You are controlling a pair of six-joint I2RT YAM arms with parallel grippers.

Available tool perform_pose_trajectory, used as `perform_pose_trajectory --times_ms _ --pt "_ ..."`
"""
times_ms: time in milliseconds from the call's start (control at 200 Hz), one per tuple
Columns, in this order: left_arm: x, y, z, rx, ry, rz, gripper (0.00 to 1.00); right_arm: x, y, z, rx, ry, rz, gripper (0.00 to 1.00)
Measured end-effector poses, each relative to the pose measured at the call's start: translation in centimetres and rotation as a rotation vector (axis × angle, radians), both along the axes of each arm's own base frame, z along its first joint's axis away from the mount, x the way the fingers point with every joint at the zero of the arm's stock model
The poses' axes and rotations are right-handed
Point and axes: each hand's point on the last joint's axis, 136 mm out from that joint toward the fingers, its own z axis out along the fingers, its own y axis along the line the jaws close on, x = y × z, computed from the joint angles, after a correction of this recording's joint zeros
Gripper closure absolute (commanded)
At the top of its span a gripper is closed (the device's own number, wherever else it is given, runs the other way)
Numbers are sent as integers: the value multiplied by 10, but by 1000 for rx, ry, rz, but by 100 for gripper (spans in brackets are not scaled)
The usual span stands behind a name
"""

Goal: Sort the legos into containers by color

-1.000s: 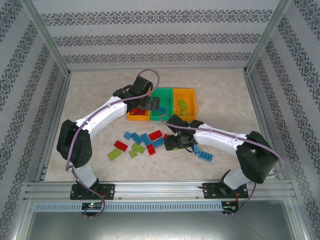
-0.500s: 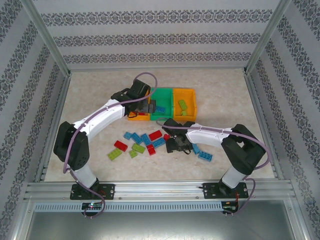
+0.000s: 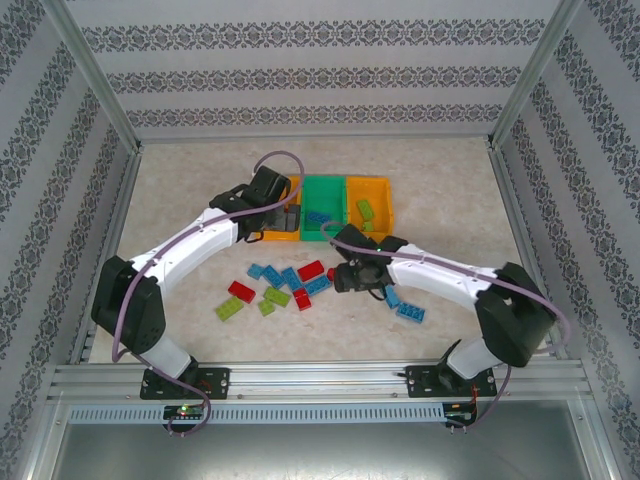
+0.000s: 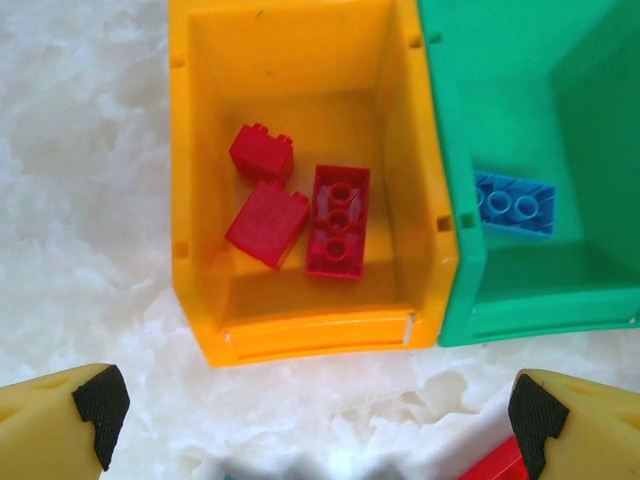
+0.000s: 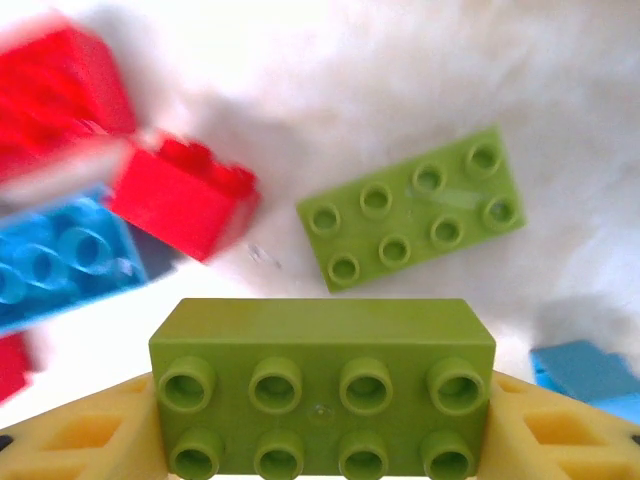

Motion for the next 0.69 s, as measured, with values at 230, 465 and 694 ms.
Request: perform_pose_trajectory --times_ms 230,465,694 --pt "-26 17 -16 32 33 5 1 85 -32 46 82 -114 -153 48" --pt "-50 37 -24 47 55 57 1 145 -43 35 49 -110 -180 45" --pt "-84 60 -42 28 117 147 1 170 -49 16 26 -80 -202 40"
